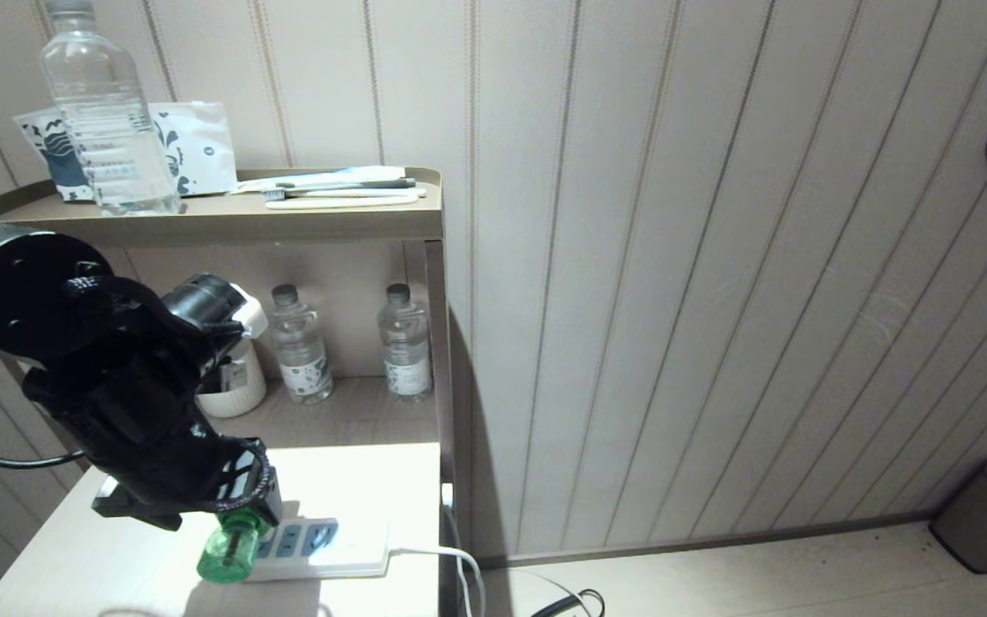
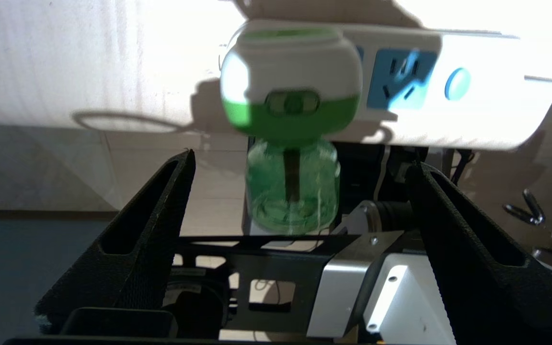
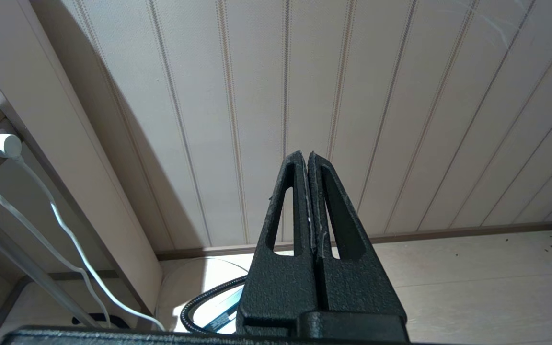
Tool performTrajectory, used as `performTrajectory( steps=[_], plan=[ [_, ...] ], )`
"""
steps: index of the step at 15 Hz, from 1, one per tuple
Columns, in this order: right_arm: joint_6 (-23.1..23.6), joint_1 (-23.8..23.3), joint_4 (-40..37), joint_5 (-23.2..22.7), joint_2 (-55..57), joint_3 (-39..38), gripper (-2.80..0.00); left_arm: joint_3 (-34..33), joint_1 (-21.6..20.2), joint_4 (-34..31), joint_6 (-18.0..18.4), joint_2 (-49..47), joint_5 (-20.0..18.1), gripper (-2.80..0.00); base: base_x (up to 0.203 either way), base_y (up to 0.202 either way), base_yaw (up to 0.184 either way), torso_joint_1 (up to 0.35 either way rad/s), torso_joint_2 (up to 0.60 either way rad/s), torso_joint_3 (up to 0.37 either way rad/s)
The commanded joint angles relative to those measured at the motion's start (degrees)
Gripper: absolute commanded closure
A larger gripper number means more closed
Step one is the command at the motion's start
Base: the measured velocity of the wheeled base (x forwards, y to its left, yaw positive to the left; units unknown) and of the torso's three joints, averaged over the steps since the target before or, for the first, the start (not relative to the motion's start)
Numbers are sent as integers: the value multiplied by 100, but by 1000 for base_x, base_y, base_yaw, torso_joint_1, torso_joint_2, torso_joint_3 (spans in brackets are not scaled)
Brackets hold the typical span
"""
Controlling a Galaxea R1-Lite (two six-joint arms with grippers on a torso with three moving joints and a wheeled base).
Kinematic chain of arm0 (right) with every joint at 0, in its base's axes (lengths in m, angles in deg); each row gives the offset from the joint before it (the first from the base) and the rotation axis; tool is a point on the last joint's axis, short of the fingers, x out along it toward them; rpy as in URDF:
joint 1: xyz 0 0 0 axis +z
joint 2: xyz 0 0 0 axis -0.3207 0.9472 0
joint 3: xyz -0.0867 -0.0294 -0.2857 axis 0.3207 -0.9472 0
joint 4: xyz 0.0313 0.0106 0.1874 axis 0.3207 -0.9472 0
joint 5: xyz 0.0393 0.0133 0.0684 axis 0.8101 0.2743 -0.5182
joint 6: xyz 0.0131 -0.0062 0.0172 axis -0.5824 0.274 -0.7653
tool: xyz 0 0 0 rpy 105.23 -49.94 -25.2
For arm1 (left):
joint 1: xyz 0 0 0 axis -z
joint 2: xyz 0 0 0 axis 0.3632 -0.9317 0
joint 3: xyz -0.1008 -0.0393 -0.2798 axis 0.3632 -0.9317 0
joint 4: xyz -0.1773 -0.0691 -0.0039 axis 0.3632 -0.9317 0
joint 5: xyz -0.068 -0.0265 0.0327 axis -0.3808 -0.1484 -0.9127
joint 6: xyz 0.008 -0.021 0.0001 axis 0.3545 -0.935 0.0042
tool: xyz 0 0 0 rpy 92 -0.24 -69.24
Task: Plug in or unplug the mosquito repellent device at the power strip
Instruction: Hold the socket with your right hand and unplug it with your left hand
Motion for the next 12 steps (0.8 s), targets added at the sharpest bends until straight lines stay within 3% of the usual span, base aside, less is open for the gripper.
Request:
performTrajectory(
  steps=[1, 12],
  plan=[
    [0, 2, -2, 2, -3, 0, 0, 3, 5, 102, -64, -277, 11, -280, 0, 0, 0, 0, 0, 0],
    [0, 2, -2, 2, -3, 0, 0, -13, -20, 330, -218, -695, -3, -280, 0, 0, 0, 0, 0, 0]
  ],
)
